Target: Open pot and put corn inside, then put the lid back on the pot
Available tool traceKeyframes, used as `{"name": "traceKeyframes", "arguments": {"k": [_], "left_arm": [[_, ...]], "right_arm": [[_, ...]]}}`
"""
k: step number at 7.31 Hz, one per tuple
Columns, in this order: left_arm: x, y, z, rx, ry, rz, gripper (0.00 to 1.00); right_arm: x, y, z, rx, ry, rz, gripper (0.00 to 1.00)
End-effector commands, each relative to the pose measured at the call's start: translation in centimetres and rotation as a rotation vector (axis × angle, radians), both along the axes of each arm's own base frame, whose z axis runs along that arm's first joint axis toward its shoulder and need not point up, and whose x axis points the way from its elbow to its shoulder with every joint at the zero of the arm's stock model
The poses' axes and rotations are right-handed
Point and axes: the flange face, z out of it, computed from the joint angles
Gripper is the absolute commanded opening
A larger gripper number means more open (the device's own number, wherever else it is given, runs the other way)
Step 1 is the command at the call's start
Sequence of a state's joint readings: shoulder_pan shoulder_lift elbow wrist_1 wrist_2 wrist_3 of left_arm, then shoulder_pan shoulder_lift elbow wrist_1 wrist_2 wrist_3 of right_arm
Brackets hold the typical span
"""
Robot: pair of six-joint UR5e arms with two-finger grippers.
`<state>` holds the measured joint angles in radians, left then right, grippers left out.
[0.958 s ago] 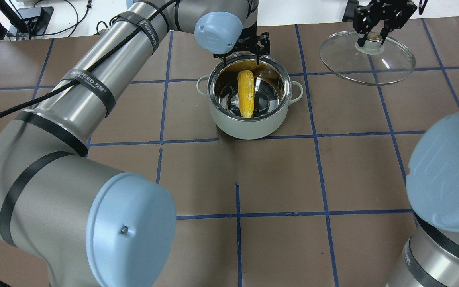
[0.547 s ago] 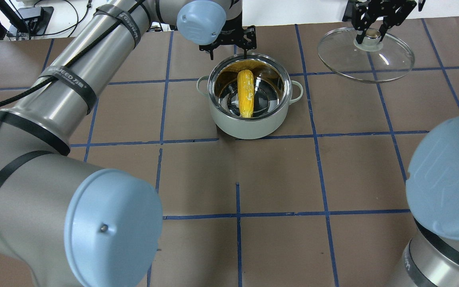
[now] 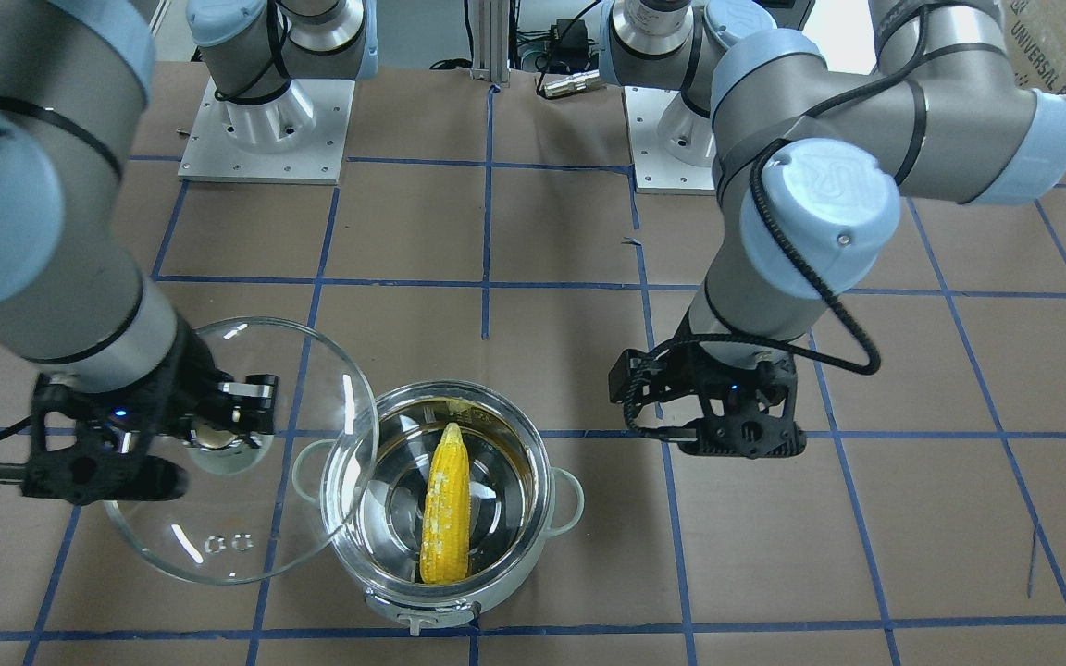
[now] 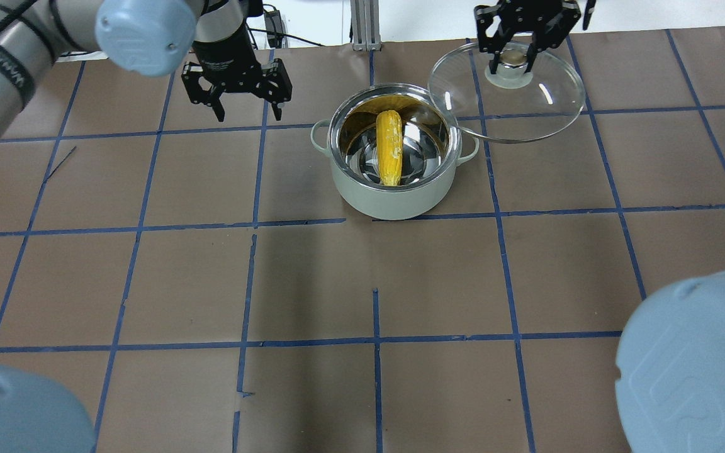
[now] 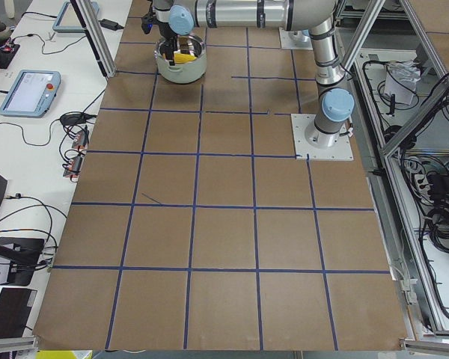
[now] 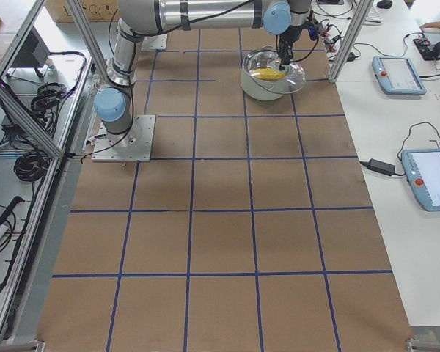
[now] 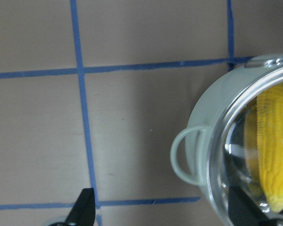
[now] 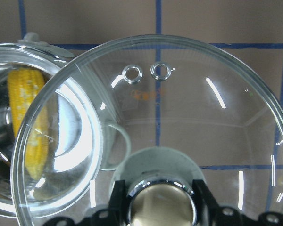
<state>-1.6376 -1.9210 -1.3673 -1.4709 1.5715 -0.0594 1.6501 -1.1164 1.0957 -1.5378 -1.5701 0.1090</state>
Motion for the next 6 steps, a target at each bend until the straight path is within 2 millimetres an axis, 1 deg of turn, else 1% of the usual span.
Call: {"name": "traceKeyframes", "arguments": {"k": [1, 2, 3, 4, 5, 6], "left_arm": [[3.0, 2.5, 0.5, 0.025, -0.001, 0.041, 1.00], [3.4, 2.2, 1.1, 0.024, -0.003, 0.049, 1.00], [4.2, 1.7, 0.8, 0.024, 0.008, 0.063, 1.00], [4.4, 1.7, 0.8, 0.022, 0.008, 0.072, 1.00], [4.2, 2.5, 0.7, 0.027, 0.003, 0.075, 1.00], [4.1, 3.1, 1.8, 0.007, 0.001, 0.080, 1.00]], "right_arm": [[8.1, 1.3, -0.9, -0.055, -0.011, -0.112, 0.16], [10.2, 1.2, -2.7, -0.037, -0.008, -0.122, 0.16], [12.5, 1.5, -3.9, -0.056, -0.012, -0.109, 0.15], [14.4, 1.3, -5.2, -0.076, -0.021, -0.118, 0.15], [14.6, 1.0, -5.4, -0.094, -0.026, -0.119, 0.15], [14.7, 1.0, -5.8, -0.089, -0.026, -0.113, 0.15]]}}
